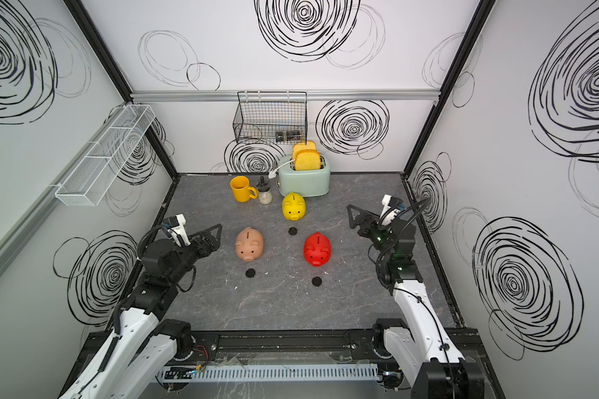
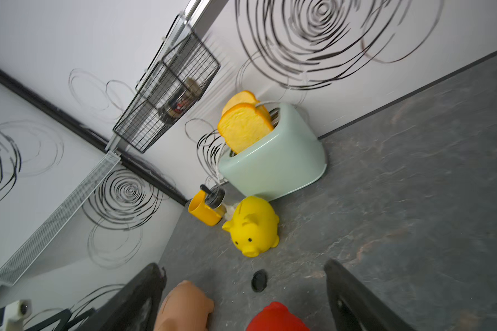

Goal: Close piggy banks
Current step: Turn over the piggy bank at the center of the board.

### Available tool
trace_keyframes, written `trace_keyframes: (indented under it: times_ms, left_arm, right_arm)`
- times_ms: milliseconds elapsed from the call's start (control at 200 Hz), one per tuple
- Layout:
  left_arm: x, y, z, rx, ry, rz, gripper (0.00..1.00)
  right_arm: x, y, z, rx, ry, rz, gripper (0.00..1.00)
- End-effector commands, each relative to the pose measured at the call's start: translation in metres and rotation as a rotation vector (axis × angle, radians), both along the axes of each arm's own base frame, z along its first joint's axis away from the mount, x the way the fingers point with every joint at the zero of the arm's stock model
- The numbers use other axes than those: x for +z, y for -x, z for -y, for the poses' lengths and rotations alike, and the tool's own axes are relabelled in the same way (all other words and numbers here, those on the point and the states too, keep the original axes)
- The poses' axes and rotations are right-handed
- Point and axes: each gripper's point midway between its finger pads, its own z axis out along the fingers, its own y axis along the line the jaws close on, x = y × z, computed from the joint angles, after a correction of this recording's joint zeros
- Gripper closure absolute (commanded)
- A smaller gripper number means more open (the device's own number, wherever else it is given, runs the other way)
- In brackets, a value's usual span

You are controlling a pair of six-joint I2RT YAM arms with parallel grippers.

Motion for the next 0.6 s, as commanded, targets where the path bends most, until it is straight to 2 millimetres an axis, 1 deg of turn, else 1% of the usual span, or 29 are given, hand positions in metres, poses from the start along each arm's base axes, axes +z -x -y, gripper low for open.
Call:
trace_keyframes:
  times_ms: [0, 105, 195, 210, 275, 295, 350, 395, 425, 520, 595]
  left_arm:
    - [-0.014, 0.009, 0.018, -0.086, 0.041, -0.058, 0.04]
    - [-0.023, 0.010, 0.028, -0.120, 0.038, -0.079, 0.03]
    - [-0.028, 0.008, 0.040, -0.154, 0.049, -0.104, 0.02]
    - [-0.028, 0.008, 0.043, -0.167, 0.055, -0.105, 0.02]
    - [-0.028, 0.007, 0.053, -0.205, 0.066, -0.118, 0.00]
    - [-0.029, 0.007, 0.055, -0.212, 0.062, -0.121, 0.00]
    - [-0.032, 0.005, 0.057, -0.208, 0.036, -0.129, 0.01]
    - [-0.037, 0.004, 0.055, -0.188, 0.012, -0.147, 0.01]
    - [-0.039, 0.003, 0.054, -0.182, 0.004, -0.152, 0.02]
    - [-0.044, -0.001, 0.053, -0.167, 0.002, -0.162, 0.03]
    - [-0.048, -0.003, 0.055, -0.165, 0.006, -0.167, 0.05]
  right_arm:
    - [0.003, 0.006, -0.049, 0.126, 0.007, -0.048, 0.11]
    - [-0.001, 0.009, -0.095, 0.201, 0.025, -0.080, 0.12]
    - [-0.012, 0.006, -0.132, 0.258, 0.057, -0.138, 0.12]
    - [-0.011, 0.006, -0.137, 0.265, 0.059, -0.152, 0.12]
    - [-0.027, -0.001, -0.154, 0.263, 0.055, -0.267, 0.14]
    - [-0.028, -0.003, -0.160, 0.268, 0.049, -0.279, 0.14]
    - [-0.032, -0.006, -0.182, 0.308, 0.041, -0.272, 0.15]
    - [-0.034, -0.011, -0.199, 0.346, 0.021, -0.285, 0.18]
    - [-0.037, -0.014, -0.207, 0.355, 0.021, -0.303, 0.20]
    - [-0.057, -0.030, -0.229, 0.352, 0.044, -0.394, 0.22]
    - [-0.070, -0.034, -0.244, 0.381, 0.044, -0.447, 0.22]
